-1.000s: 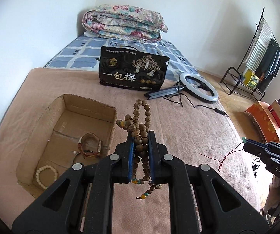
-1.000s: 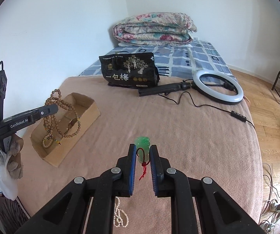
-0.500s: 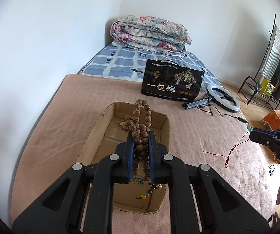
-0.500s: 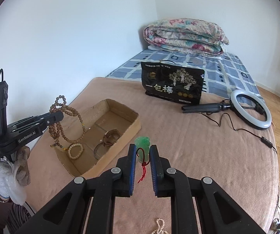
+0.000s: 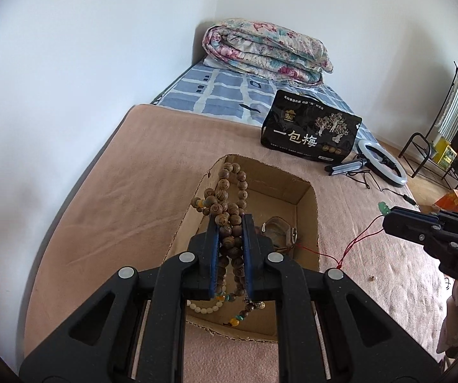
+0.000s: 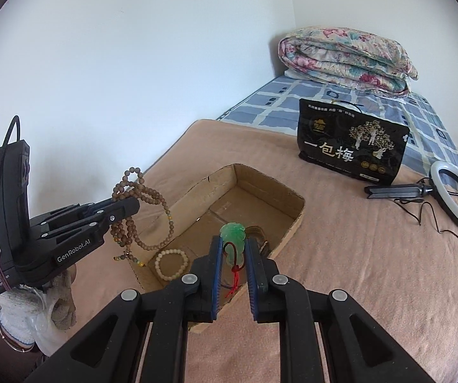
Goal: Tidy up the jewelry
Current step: 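Open left tool dropping prayer beads while right tool releases pendant into box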
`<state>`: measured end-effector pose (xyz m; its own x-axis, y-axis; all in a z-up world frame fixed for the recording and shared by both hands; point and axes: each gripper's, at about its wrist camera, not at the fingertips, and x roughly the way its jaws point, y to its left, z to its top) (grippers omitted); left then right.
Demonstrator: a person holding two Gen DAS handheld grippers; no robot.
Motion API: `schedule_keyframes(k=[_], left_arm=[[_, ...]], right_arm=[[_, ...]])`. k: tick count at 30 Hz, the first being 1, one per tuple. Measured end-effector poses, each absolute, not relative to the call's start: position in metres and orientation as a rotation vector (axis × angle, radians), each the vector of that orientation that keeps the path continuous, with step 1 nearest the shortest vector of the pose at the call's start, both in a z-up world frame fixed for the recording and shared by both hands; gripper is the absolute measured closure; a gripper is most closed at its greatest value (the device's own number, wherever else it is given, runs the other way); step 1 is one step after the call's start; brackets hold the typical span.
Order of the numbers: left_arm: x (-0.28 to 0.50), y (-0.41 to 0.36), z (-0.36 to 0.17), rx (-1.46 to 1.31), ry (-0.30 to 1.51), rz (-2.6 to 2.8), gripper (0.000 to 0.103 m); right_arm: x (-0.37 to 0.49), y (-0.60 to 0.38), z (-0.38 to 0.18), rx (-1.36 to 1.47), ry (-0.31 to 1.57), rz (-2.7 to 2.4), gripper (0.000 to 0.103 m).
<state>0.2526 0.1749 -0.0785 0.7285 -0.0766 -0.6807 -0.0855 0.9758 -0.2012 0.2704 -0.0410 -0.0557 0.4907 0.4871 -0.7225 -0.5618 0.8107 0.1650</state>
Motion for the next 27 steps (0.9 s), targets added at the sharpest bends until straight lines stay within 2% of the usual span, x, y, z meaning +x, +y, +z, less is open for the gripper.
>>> schedule_keyframes(k=[10, 27], left_arm=[[0.258, 0.176, -0.098, -0.236, 0.806, -0.012, 0.092], [0.264, 0.170, -0.109, -0.232, 0.846, -0.023, 0.092]], right_arm=[[0.275, -0.012, -0.081, -0.126, 0.888, 0.644, 0.091], [0.283, -0.013, -0.091, -0.105, 0.915, 0.639, 0.089]])
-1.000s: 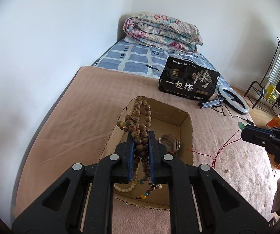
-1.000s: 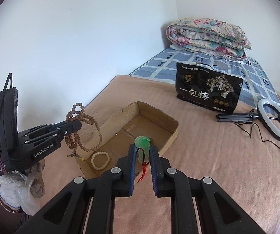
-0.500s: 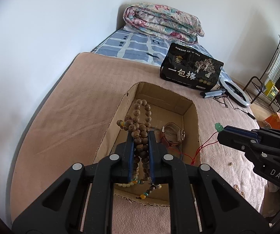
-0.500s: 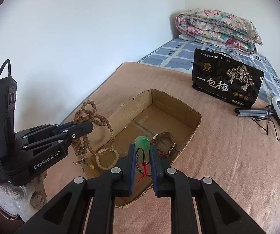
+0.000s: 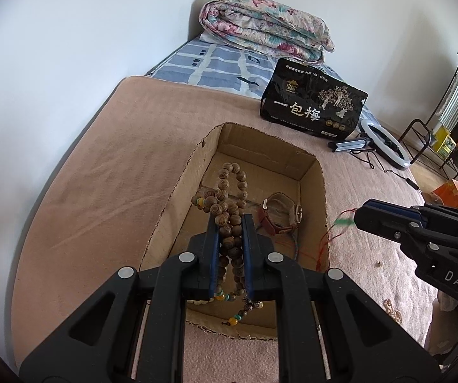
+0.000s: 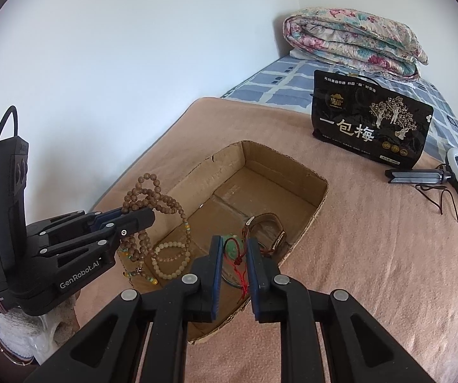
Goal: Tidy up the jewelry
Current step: 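Open left tool dropping prayer beads while right tool releases pendant into box, then move left tool to loose pearl while right tool approaches cream pearl necklace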
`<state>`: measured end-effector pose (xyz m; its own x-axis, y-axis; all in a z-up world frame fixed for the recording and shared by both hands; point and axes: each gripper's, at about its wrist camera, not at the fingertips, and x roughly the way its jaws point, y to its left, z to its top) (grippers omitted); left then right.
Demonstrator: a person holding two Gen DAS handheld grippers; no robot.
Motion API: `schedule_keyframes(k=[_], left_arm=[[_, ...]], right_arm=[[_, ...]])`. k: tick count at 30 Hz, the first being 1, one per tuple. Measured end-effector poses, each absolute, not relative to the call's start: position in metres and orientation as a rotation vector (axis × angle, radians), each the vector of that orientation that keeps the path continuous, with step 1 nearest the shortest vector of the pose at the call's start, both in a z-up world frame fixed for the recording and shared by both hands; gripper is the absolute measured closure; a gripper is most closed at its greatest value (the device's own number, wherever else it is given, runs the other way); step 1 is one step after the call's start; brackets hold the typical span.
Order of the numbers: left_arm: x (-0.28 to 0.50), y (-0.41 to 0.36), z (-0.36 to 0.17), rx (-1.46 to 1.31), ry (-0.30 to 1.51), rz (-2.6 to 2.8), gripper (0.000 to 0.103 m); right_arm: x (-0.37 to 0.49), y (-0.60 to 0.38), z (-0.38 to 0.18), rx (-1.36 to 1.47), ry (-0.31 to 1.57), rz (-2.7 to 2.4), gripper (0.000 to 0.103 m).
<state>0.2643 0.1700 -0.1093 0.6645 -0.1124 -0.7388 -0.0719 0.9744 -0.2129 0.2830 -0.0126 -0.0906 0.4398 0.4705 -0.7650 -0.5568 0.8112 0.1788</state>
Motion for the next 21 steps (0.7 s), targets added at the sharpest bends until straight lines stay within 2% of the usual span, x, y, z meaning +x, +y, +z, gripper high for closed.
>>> schedule_keyframes(k=[1, 2, 3, 5, 7, 13, 21], left_arm=[[0.265, 0.169, -0.109, -0.235, 0.846, -0.025, 0.092], [0.265, 0.168, -0.110, -0.235, 0.845, -0.024, 0.091], [0.265, 0.168, -0.110, -0.234, 0.849, -0.026, 0.088], [0.264, 0.168, -0.111, -0.233, 0.848, -0.024, 0.060], [0.263, 0.169, -0.110, -0.230, 0.835, -0.011, 0.053], [0.260, 0.172, -0.106, -0.236, 0.822, -0.002, 0.053], [0.252, 0.162, -0.097, -0.206, 0.800, -0.008, 0.053]], right_arm=[[0.283, -0.012, -0.090, -0.106, 0.914, 0.643, 0.088], [0.283, -0.011, -0.090, -0.105, 0.910, 0.647, 0.076], [0.282, -0.011, -0.090, -0.105, 0.906, 0.646, 0.068], [0.281, -0.011, -0.088, -0.113, 0.898, 0.631, 0.044], [0.280, -0.012, -0.086, -0.118, 0.887, 0.610, 0.030], [0.280, -0.023, -0.080, -0.111, 0.868, 0.556, 0.017], [0.275, -0.039, -0.069, -0.128, 0.839, 0.498, 0.011]])
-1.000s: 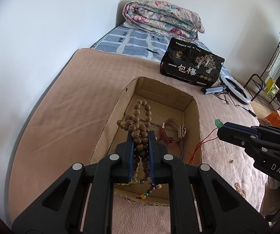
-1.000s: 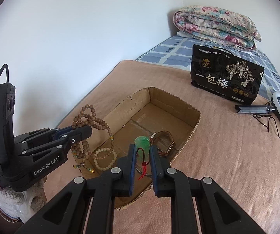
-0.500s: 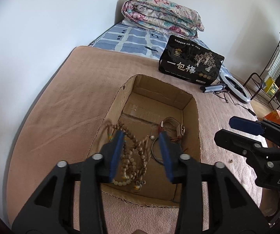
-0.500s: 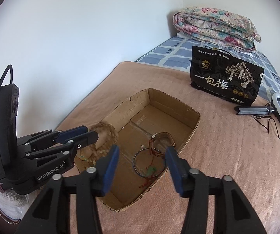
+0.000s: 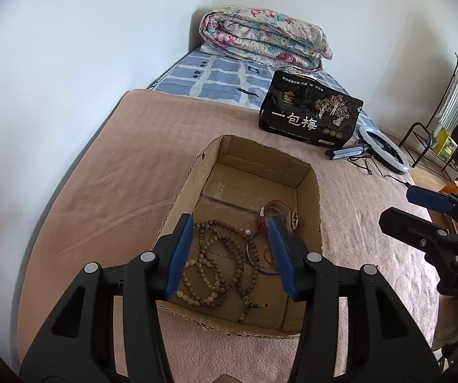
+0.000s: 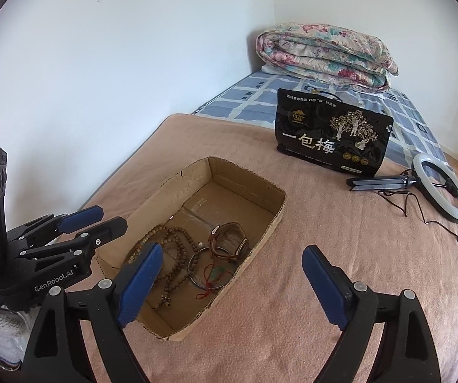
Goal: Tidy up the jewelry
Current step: 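Move left tool to loose pearl while right tool approaches cream pearl necklace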
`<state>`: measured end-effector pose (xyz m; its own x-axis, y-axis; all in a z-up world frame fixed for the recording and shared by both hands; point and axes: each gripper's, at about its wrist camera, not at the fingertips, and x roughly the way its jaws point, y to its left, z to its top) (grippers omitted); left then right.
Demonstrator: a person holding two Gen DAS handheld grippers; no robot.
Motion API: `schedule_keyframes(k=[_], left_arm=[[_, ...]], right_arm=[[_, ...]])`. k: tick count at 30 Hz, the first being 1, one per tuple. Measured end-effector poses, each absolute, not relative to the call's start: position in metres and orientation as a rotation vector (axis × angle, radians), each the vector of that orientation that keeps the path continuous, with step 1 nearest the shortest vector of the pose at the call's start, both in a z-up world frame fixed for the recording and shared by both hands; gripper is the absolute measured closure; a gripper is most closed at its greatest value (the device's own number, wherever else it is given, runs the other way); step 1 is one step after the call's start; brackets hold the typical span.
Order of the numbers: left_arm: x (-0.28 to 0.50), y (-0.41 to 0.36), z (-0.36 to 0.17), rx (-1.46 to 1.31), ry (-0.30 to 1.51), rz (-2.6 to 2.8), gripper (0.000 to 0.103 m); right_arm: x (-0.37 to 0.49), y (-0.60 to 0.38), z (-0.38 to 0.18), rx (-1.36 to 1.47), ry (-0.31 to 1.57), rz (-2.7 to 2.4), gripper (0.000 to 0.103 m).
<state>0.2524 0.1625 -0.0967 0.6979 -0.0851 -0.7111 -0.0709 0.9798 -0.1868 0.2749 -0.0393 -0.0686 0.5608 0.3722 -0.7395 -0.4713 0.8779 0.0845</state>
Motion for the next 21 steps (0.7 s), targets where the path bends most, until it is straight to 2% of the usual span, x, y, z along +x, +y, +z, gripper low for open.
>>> schedule_keyframes(k=[4, 6, 7, 21], left_arm=[[0.248, 0.152, -0.092, -0.187, 0.778, -0.023, 0.053], [0.246, 0.146, -0.089, -0.197, 0.760, -0.050, 0.053], [0.245, 0.143, -0.087, -0.203, 0.754, -0.061, 0.053], [0.245, 0.065, -0.082, -0.134, 0.746, -0.203, 0.053]], right_arm=[[0.271, -0.053, -0.060, -0.128, 0.819, 0.460, 0.011], [0.268, -0.061, -0.056, -0.131, 0.813, 0.433, 0.006], [0.266, -0.065, -0.055, -0.134, 0.810, 0.417, 0.000], [0.245, -0.149, -0.043, -0.123, 0.776, 0.261, 0.000]])
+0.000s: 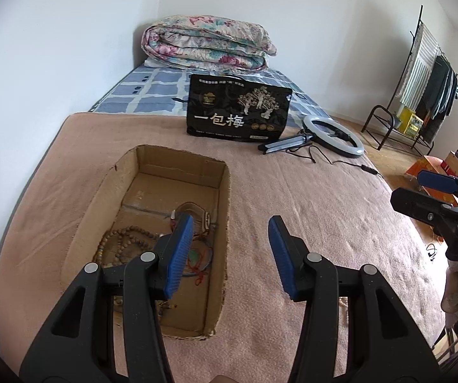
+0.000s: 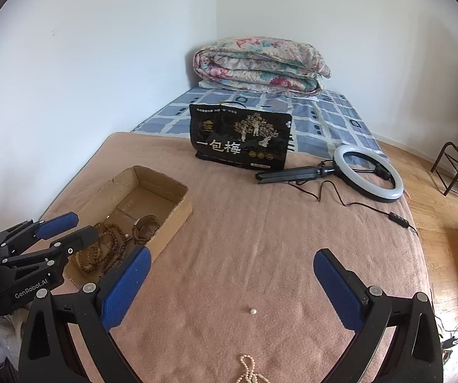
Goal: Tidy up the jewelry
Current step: 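Move left tool to loose pearl while right tool approaches cream pearl necklace, then close left tool on the pearl while right tool grips the pearl necklace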
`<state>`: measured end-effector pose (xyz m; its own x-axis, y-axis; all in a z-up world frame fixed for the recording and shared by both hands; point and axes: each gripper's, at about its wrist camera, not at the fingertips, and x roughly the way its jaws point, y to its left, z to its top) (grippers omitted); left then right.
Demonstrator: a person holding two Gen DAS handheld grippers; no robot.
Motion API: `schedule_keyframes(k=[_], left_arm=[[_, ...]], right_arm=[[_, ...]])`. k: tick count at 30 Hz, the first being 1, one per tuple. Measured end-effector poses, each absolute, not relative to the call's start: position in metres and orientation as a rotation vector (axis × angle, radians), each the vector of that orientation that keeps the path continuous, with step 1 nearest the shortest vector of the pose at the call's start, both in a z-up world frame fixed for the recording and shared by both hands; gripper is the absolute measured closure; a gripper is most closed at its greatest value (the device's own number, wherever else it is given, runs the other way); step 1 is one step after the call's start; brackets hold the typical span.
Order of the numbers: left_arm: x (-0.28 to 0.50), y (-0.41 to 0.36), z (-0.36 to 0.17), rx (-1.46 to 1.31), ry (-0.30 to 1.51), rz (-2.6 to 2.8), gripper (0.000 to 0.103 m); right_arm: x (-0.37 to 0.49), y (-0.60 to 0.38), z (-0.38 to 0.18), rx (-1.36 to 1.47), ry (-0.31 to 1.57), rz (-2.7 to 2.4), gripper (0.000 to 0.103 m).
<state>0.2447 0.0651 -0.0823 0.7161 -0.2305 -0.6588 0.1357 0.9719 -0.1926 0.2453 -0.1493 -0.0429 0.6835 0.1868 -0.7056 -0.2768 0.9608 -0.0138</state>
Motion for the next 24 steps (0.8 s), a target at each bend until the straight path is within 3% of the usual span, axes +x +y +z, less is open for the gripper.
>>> schedule_keyframes(k=[8, 12, 18, 20, 24], left_arm=[[0.246, 0.010, -0.095, -0.070, 0.775, -0.316, 0.054], [0.248, -0.016, -0.108, -0.047, 0.812, -0.376, 0.068], [0.254, -0.044, -0.130, -0.023, 0.868, -0.448, 0.070], [0.256, -0.052, -0.139, -0.024, 0.892, -0.473, 0.079], [0.262, -0.068, -0.157, -0.035, 0.946, -0.511, 0.081]], right_arm=[[0.226, -0.200, -0.058, -0.161, 0.800, 0.245, 0.000], [0.215, -0.226, -0.074, -0.151, 0.820, 0.254, 0.001], [0.197, -0.249, -0.106, -0.158, 0.872, 0.270, 0.010], [0.191, -0.253, -0.119, -0.167, 0.892, 0.286, 0.015], [0.180, -0.255, -0.144, -0.166, 0.939, 0.332, 0.022]])
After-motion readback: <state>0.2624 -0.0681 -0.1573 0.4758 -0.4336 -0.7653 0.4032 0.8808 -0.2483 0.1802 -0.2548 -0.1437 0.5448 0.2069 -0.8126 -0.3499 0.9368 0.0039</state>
